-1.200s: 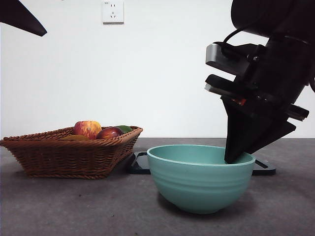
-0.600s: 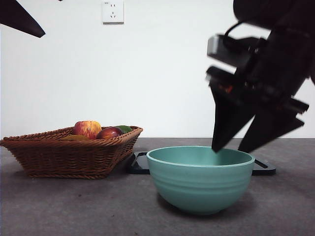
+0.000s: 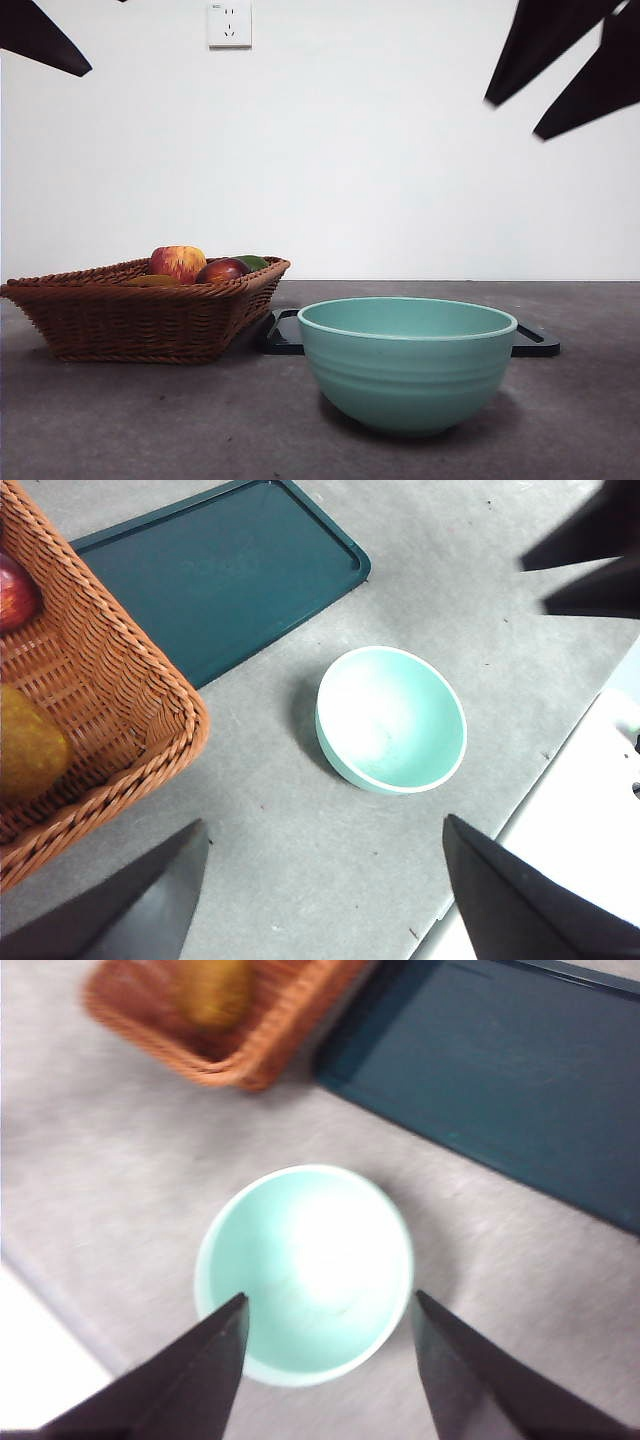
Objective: Pick up the wifruite, put it on the bowl, pick up the plate, put it on desk
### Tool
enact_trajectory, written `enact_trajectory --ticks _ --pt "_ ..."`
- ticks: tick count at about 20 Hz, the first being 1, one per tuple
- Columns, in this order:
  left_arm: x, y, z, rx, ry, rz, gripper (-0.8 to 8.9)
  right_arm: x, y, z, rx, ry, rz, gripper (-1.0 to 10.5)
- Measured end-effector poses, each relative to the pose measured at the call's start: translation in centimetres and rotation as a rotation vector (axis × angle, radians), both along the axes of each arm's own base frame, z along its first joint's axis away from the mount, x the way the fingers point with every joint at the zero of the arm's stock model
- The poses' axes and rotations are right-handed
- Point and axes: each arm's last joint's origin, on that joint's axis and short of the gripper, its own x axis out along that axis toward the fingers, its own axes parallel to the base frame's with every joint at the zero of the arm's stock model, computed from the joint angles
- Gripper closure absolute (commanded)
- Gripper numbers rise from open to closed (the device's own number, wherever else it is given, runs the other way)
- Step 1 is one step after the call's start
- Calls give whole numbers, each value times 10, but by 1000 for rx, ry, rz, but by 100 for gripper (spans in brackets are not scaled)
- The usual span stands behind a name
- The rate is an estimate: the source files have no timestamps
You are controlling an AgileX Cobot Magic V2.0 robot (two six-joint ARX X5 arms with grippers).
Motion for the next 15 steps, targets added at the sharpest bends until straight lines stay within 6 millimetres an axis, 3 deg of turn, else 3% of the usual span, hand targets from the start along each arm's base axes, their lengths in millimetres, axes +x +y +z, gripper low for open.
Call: enact_trajectory --ticks 7,15 --pt "0 0 0 2 4 0 442 -30 -15 4 58 111 117 688" --pt "0 0 0 2 4 0 442 -31 -16 4 55 109 123 688"
